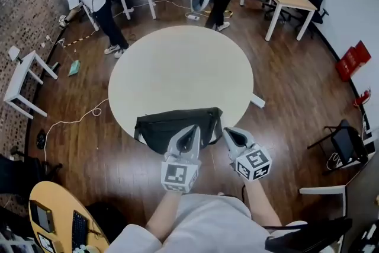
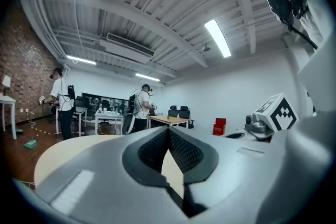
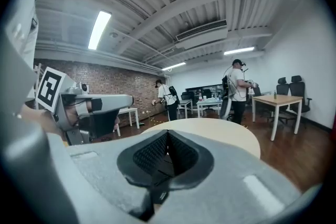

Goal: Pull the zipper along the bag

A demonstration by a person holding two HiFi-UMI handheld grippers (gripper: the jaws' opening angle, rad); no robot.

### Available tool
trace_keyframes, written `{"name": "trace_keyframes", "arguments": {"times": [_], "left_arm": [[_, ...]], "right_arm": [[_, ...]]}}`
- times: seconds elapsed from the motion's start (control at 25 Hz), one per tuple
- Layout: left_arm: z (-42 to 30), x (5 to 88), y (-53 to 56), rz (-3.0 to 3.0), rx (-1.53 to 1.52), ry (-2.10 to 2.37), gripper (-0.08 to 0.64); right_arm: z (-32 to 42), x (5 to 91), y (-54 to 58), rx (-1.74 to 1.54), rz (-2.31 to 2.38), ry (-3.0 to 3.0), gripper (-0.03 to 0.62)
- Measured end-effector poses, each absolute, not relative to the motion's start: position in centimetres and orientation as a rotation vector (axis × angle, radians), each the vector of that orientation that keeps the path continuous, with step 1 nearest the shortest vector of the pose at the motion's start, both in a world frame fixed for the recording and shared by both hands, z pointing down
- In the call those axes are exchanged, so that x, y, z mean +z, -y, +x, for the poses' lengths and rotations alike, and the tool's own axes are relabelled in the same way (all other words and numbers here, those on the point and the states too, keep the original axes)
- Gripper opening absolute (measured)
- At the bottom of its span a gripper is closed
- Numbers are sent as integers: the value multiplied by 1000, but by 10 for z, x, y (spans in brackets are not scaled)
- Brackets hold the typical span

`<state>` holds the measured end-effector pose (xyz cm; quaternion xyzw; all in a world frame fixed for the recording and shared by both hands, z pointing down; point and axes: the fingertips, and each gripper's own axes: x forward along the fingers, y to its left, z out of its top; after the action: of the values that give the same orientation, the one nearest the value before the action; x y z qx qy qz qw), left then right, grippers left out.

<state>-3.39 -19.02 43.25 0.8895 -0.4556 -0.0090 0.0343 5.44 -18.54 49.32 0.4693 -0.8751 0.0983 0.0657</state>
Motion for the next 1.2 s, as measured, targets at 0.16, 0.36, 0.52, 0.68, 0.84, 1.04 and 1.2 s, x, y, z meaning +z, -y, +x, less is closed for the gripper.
{"name": "trace_keyframes", "arguments": {"times": [0.16, 0.36, 0.52, 0.68, 0.84, 1.04, 1.2], "left_arm": [[-35, 458, 236, 2759, 38, 1256, 17], [-11, 513, 259, 2695, 240, 1165, 17], [23, 567, 269, 2585, 439, 1147, 17], [50, 618, 276, 2380, 531, 1191, 18], [68, 655, 283, 2211, 555, 1247, 18], [75, 694, 287, 2005, 561, 1321, 37], [72, 726, 289, 1823, 518, 1326, 193]], "right_arm": [[58, 512, 222, 351, 1506, 2544, -9], [86, 576, 251, 501, 1452, 2402, -8], [104, 622, 297, 562, 1247, 2371, -9], [111, 678, 343, 540, 951, 2323, -9], [85, 724, 371, 492, 592, 2303, -9], [72, 789, 372, 504, 315, 2065, -9], [65, 799, 372, 553, 206, 2006, -9]]}}
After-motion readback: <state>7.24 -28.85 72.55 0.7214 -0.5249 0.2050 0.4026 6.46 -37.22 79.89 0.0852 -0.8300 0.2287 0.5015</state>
